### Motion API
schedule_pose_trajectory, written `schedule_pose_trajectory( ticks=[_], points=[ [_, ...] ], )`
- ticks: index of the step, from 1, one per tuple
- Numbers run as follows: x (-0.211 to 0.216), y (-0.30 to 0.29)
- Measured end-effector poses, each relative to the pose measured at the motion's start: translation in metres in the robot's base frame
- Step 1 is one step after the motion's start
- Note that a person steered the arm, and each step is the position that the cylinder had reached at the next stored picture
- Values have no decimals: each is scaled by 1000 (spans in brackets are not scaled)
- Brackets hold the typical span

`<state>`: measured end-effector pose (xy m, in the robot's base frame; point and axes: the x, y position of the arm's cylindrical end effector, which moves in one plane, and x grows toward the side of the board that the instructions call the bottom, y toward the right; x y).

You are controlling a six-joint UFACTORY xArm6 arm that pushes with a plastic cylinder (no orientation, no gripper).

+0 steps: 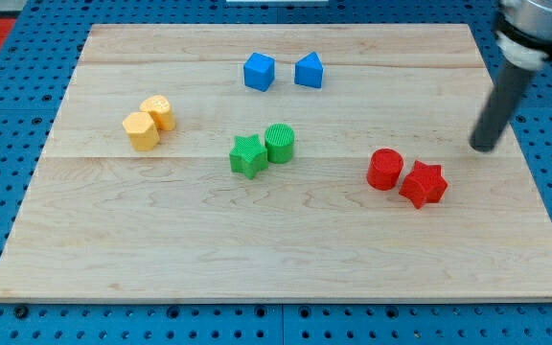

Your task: Slide the red blocks to the right of green blocks

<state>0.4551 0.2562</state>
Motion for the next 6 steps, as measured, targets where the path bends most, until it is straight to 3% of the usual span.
schedule_pose_trajectory(
  ticks=[1, 2, 3, 4, 5, 6],
  points=[
    [39, 0],
    [56, -49],
    [56, -158],
    [46, -167],
    [68, -166],
    [72, -137]
  ],
)
